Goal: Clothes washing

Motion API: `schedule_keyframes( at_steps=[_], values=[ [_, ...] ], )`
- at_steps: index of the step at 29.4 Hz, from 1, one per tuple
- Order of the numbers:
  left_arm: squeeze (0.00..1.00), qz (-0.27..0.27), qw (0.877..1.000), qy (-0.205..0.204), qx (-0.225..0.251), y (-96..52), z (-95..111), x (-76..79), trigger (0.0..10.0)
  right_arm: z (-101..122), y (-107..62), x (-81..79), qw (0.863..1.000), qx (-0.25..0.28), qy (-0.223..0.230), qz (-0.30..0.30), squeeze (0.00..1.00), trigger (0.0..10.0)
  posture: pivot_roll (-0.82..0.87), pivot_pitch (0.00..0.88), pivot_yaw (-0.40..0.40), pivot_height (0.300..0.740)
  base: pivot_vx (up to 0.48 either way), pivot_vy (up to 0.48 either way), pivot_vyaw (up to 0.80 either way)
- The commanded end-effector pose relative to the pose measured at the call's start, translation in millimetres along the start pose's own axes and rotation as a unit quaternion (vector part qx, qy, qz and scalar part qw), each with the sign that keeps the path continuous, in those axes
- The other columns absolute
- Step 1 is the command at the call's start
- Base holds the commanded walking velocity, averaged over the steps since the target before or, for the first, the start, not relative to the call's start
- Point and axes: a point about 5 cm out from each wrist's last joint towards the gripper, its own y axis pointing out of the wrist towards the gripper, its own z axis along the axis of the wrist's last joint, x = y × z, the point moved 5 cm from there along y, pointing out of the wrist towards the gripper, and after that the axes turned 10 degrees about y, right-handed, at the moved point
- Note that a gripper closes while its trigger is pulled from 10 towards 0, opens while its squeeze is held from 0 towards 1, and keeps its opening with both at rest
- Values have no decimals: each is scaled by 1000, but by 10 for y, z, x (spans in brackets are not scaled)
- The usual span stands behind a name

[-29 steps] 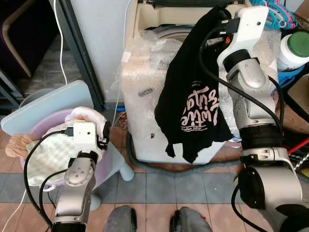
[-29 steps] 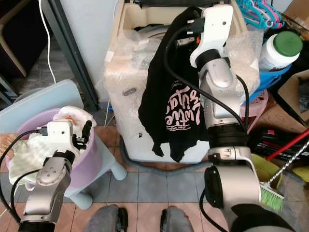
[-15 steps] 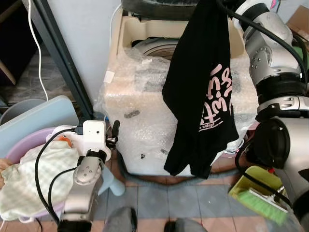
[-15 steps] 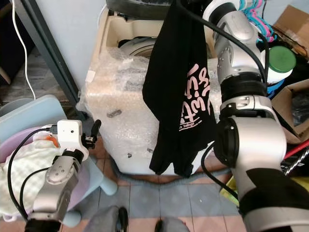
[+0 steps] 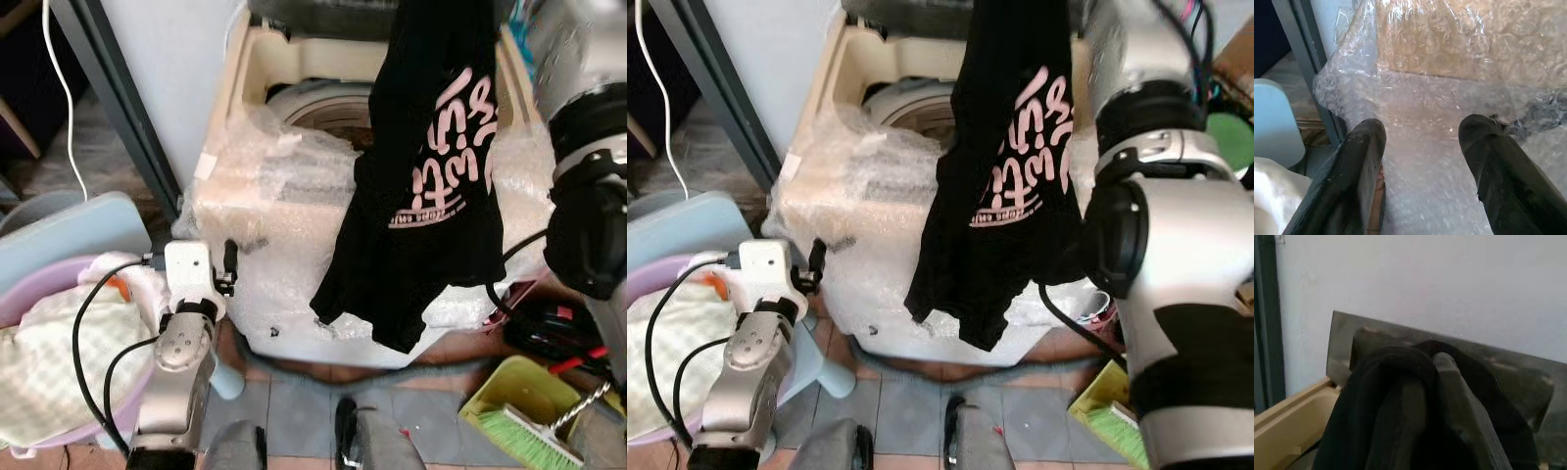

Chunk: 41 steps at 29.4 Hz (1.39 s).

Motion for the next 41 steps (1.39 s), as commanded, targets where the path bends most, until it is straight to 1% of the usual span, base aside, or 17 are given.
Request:
schedule_keyframes(
  at_steps=[1, 5, 7, 8, 10, 12, 13, 15, 16, 18, 23, 26, 28, 32, 33, 36, 41],
  values=[
    [0, 3, 1000, 6, -15, -31, -71, -41, 10000, -574, -103, -16, 993, -119, -5, 26, 0, 10000, 33, 123, -20, 740, 0, 0, 0],
    [0, 19, 998, 27, -51, -59, -185, -105, 10000, -1079, -300, 4, 977, -207, 1, 45, 0, 10000, 25, 123, -19, 740, 0, 0, 0],
    [0, 24, 995, 44, -84, -97, -286, -150, 10000, -1144, -340, 20, 976, -213, 17, 44, 0, 10000, 24, 123, -19, 740, 0, 0, 0],
    [0, 29, 992, 36, -116, -166, -402, -190, 10000, -1126, -354, 40, 978, -202, 22, 48, 1000, 10000, 25, 124, -19, 740, 0, 0, 0],
    [0, 29, 990, 32, -134, -223, -472, -210, 10000, -1057, -346, 70, 982, -182, 16, 48, 1000, 10000, 27, 125, -21, 740, 0, 0, 0],
    [0, 31, 987, 43, -149, -300, -543, -250, 10000, -759, -286, 102, 994, -98, 1, 47, 1000, 10000, 34, 125, -23, 740, 0, 0, 0],
    [0, 35, 987, 47, -153, -328, -564, -280, 10000, -492, -269, 147, 998, -28, -46, 33, 1000, 10000, 41, 126, -26, 740, 0, 0, 0],
    [0, 39, 986, 48, -155, -336, -569, -296, 10000, -301, -282, 175, 997, 21, -69, 24, 1000, 10000, 42, 126, -27, 740, 0, 0, 0],
    [0, 40, 986, 48, -157, -330, -558, -300, 10000, -132, -309, 262, 997, 60, -53, 3, 1000, 10000, 45, 125, -27, 740, 0, 0, 0],
    [0, 40, 985, 48, -159, -318, -542, -291, 10000, -49, -355, 367, 996, 80, -34, -17, 1000, 10000, 44, 124, -27, 740, 0, 0, 0],
    [0, 25, 986, 52, -157, -300, -505, -230, 10000, -174, -470, 419, 998, 51, -11, 20, 1000, 10000, 39, 127, -19, 740, 0, 0, 0],
    [0, 18, 985, 56, -165, -316, -535, -225, 10000, -565, -588, 385, 994, -54, -62, 70, 1000, 10000, 27, 132, -13, 740, 0, 0, 0],
    [0, 18, 985, 57, -164, -327, -526, -231, 10000, -780, -732, 491, 987, -111, -95, 68, 1000, 10000, 29, 136, -13, 740, 0, 0, 0],
    [0, 30, 985, 44, -164, -416, -492, -283, 10000, -816, -1055, 568, 988, -114, -41, 98, 1000, 10000, 28, 147, -11, 740, 0, 0, 0],
    [0, 32, 984, 42, -170, -458, -517, -301, 10000, -853, -1232, 553, 984, -129, -32, 123, 1000, 10000, 26, 153, -9, 740, 0, 0, 0],
    [0, 38, 983, 33, -176, -465, -541, -342, 10000, -918, -1472, 561, 976, -155, -34, 147, 1000, 10000, 21, 158, -5, 740, 0, 0, 0],
    [0, 38, 983, 34, -177, -457, -538, -337, 10000, -835, -1525, 594, 981, -139, -6, 137, 1000, 10000, 15, 159, -3, 740, 0, 0, 0]
  ],
)
